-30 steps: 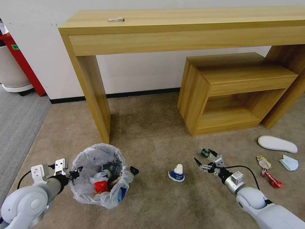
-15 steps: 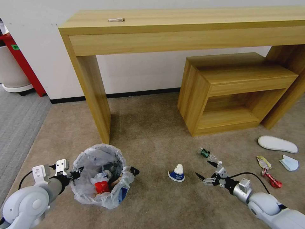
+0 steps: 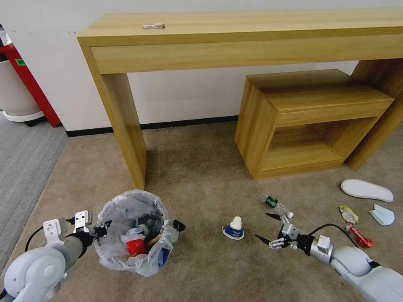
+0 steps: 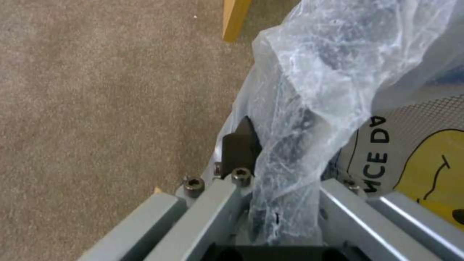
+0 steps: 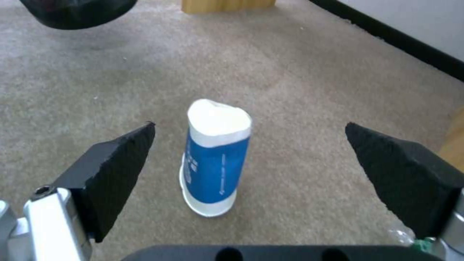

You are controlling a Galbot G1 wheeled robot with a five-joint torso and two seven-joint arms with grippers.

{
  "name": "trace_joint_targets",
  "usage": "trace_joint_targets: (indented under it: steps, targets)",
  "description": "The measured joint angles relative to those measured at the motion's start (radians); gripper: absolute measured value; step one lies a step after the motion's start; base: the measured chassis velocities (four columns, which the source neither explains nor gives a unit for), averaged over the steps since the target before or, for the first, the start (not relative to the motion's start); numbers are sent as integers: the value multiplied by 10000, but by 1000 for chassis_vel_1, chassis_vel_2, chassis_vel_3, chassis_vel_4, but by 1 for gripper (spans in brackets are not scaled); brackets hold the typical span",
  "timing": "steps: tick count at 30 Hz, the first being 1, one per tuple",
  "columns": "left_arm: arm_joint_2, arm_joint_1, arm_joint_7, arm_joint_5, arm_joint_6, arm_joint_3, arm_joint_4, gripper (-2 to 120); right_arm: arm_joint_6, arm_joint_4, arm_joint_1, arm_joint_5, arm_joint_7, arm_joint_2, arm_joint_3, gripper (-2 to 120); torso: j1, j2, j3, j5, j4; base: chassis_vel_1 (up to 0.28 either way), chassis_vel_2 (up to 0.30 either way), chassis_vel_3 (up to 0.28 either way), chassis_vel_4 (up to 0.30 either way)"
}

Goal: Pick up the trash bin and place the garbage on the floor into it.

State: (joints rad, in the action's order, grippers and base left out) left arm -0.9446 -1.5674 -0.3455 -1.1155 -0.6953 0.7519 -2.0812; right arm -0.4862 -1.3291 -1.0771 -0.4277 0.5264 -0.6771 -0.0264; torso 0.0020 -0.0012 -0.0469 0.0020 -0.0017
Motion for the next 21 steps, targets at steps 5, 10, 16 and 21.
trace_joint_targets:
  steps: [5, 10, 16, 21]
  targets:
    - [-25, 38, -5, 3, -2, -12, 17, 0, -79, 135, 70, 128, 154, -129, -124, 99, 1, 0, 0, 1, 0, 0, 0, 0, 0]
    - [-21, 61, -7, -2, -4, -38, 66, 0, -200, 414, 90, 265, 235, -285, -215, 93, 0, 0, 0, -1, -2, 0, 0, 0, 0]
    - [-19, 96, -9, -27, -4, -52, 73, 0, -246, 666, 219, 285, 267, -474, -401, 91, 0, 0, 0, 1, -1, 0, 0, 0, 0]
    - [-10, 102, -13, -82, -4, -54, 76, 0, -281, 1087, 364, 291, 247, -781, -647, 89, 0, 0, 0, 0, -2, 0, 0, 0, 0]
